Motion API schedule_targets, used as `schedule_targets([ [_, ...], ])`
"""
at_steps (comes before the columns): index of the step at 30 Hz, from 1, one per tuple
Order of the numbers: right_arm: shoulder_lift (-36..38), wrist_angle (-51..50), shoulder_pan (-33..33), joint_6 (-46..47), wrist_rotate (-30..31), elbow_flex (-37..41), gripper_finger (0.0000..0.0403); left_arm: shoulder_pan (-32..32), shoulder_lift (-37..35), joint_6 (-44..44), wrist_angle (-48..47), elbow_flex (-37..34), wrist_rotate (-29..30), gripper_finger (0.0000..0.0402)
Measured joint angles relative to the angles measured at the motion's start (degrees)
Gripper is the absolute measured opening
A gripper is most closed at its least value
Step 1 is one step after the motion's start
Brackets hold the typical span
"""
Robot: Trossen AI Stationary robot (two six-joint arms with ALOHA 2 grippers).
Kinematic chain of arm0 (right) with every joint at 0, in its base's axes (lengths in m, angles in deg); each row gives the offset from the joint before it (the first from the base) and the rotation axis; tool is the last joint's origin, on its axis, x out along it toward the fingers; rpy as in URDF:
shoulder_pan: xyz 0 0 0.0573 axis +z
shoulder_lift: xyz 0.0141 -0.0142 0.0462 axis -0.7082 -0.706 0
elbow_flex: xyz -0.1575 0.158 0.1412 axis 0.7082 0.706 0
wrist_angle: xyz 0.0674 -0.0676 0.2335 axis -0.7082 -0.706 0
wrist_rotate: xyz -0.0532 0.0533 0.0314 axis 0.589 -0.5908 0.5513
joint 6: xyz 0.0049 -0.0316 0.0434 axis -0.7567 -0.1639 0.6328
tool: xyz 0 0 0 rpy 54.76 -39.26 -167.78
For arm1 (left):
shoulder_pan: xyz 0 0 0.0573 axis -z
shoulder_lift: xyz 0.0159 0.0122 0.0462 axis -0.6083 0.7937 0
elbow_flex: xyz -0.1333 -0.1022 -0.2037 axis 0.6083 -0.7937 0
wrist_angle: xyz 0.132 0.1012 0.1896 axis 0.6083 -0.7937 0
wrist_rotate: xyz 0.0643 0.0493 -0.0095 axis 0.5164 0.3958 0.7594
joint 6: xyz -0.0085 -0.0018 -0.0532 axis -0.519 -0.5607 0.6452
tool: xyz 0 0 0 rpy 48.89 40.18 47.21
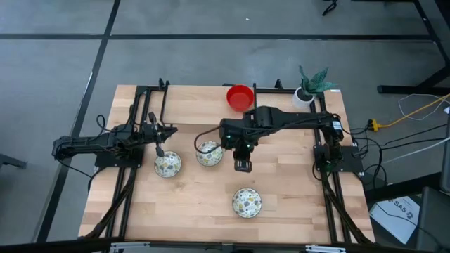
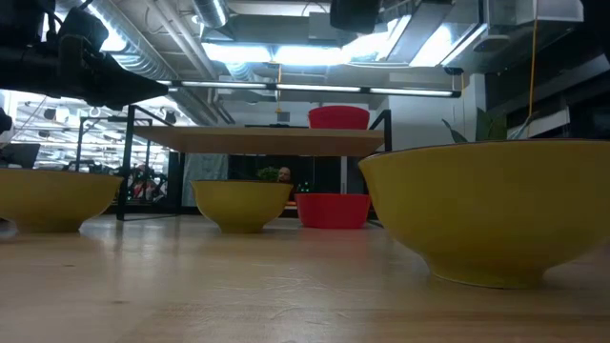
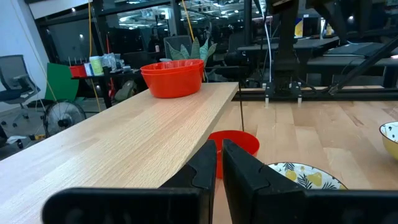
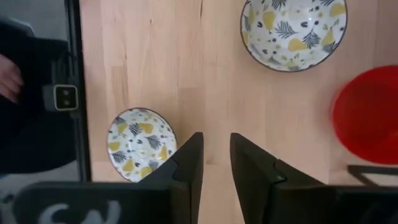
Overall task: Pick & Place Mini bowls
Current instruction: Stack the red bowl on the red bowl on the shelf
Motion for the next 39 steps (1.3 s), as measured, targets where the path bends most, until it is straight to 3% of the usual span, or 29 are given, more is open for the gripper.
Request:
schedule_targets([
  [7, 0.13, -0.48, 1.35, 7.47, 0.43, 3.49, 0.0081, 0.01, 0.00, 0.00, 0.00, 0.00, 0.00, 0.0020],
  [17, 0.04, 4.13, 7.28, 7.62, 2.23, 21.91, 0.0081, 0.00, 0.02, 0.00, 0.00, 0.00, -0.02, 0.0020],
  [20, 0.02, 7.69, 9.17, 10.47, 9.66, 25.70, 0.0081, 0.00, 0.02, 0.00, 0.00, 0.00, 0.00, 0.0020],
  [25, 0.02, 12.08, 12.20, 13.24, 30.21, 31.12, 0.0081, 0.00, 0.01, 0.00, 0.00, -0.02, -0.02, 0.0020],
  [29, 0.01, 16.99, 13.23, 14.27, 41.93, 35.04, 0.0081, 0.00, 0.00, 0.00, 0.00, 0.00, -0.02, 0.0020],
  [39, 0.00, 37.96, 12.19, 2.32, 50.82, 43.48, 0.0080, 0.01, 0.02, 0.00, 0.00, -0.02, -0.02, 0.0020],
])
